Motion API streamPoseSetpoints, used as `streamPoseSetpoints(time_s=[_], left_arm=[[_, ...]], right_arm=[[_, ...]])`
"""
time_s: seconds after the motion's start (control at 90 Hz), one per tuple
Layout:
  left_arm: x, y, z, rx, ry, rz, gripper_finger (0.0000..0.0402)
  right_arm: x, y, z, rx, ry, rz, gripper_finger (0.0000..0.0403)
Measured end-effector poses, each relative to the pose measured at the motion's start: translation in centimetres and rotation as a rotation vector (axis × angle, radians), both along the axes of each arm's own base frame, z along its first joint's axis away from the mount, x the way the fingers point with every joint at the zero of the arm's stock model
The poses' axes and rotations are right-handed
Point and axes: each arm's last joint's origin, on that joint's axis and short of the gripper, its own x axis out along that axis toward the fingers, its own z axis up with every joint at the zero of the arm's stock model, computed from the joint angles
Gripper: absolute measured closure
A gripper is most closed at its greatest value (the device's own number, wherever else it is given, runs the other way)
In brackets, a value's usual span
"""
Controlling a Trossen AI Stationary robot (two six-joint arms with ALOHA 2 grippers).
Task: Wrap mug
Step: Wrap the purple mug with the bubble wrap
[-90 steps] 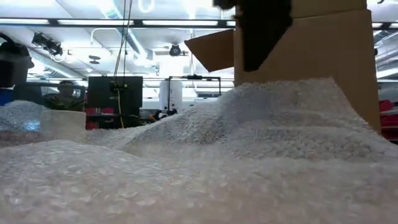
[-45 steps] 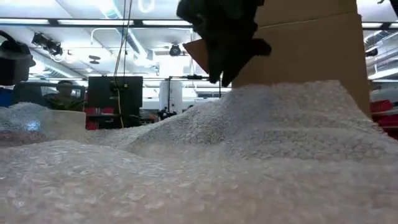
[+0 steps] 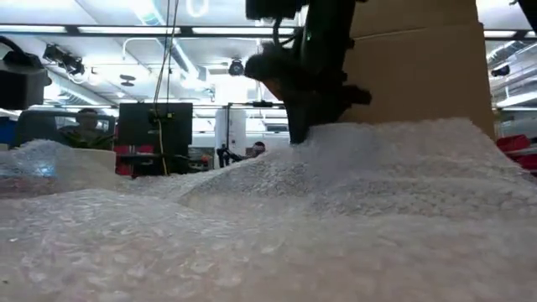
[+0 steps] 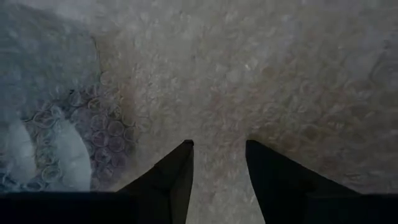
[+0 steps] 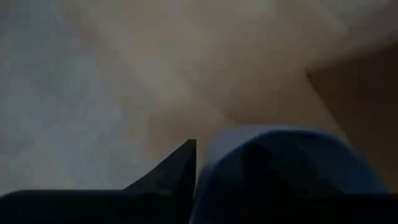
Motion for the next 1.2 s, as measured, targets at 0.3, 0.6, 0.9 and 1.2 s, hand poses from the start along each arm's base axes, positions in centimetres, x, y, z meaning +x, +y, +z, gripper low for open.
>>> streamPoseSetpoints(time_s=[0.3,0.6,0.9,1.2], left_arm=[[0.3,-0.1,0.0,-0.002,-0.065,0.037,0.027],[2.9,0.8,-0.2,-0.083,-0.204,0.176,0.027],[5.7,3.5,-0.1,-0.023,-0.261,0.176,0.027],[9.6,8.8,0.0,0.047,-0.254,0.108,0.027]], right_arm=[[-0.1,-0.2,-1.3,-0.023,-0.012,0.021,0.0379],[0.4,2.4,1.0,-0.226,-0.033,0.163,0.0401],[0.6,5.9,3.1,-0.243,-0.095,0.333,0.0402],[-0.1,9.9,3.1,-0.124,-0.122,0.519,0.0403]])
